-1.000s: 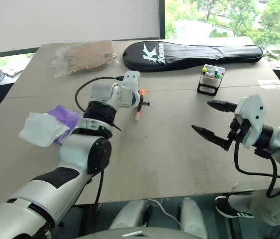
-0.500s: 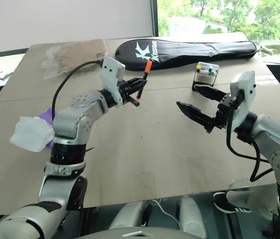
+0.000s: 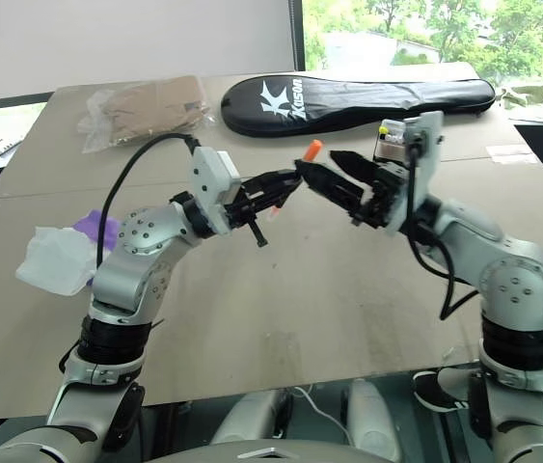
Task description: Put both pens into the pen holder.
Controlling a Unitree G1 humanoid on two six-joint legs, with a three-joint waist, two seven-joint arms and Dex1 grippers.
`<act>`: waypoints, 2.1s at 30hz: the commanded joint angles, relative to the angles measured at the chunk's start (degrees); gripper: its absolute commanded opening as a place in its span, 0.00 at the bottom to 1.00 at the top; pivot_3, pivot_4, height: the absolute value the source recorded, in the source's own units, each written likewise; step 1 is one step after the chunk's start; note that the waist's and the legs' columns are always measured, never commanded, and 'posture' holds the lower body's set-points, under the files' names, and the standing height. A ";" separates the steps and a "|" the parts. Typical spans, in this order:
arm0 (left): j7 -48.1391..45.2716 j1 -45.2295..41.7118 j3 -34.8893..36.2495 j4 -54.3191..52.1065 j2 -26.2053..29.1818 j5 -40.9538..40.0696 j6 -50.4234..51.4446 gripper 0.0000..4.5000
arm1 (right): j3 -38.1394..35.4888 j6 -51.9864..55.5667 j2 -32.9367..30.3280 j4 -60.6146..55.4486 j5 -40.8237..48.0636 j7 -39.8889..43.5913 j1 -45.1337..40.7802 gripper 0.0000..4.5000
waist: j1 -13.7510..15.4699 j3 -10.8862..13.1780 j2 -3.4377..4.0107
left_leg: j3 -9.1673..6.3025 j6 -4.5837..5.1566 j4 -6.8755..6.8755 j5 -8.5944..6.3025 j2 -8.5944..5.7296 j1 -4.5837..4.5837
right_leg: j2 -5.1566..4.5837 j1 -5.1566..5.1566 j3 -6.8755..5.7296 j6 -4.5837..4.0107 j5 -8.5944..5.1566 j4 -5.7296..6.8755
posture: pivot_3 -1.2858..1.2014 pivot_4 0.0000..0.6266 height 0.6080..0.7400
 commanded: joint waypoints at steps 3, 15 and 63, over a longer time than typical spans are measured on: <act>-1.20 -1.26 -2.25 -3.04 -0.44 -0.02 -2.24 0.00 | 2.53 -1.14 3.53 4.55 -2.97 -1.72 -4.21 0.88 | -0.43 0.00 0.00 | -0.01 0.00 0.01 0.00 -0.01 -0.01 | -0.01 0.00 -0.07 0.00 0.00 -0.01 | 0.52 0.24 1.00; -0.03 -2.63 -0.82 -3.47 -1.07 -3.47 1.68 0.00 | 2.16 -0.74 3.73 4.16 -5.89 1.41 -4.13 0.01 | -1.11 0.00 0.02 | -0.01 0.00 0.00 0.00 -0.01 0.00 | 0.00 -0.02 -0.09 0.00 0.00 0.01 | 0.52 0.24 1.00; 12.81 4.36 3.20 -8.51 -5.78 -8.34 11.13 0.69 | 2.42 -42.52 -2.88 35.22 -57.67 18.76 -15.02 0.99 | -1.00 0.00 0.03 | 0.23 -0.01 0.01 0.01 0.05 -0.07 | 0.05 -0.20 0.08 0.00 0.00 0.06 | 0.52 0.24 1.00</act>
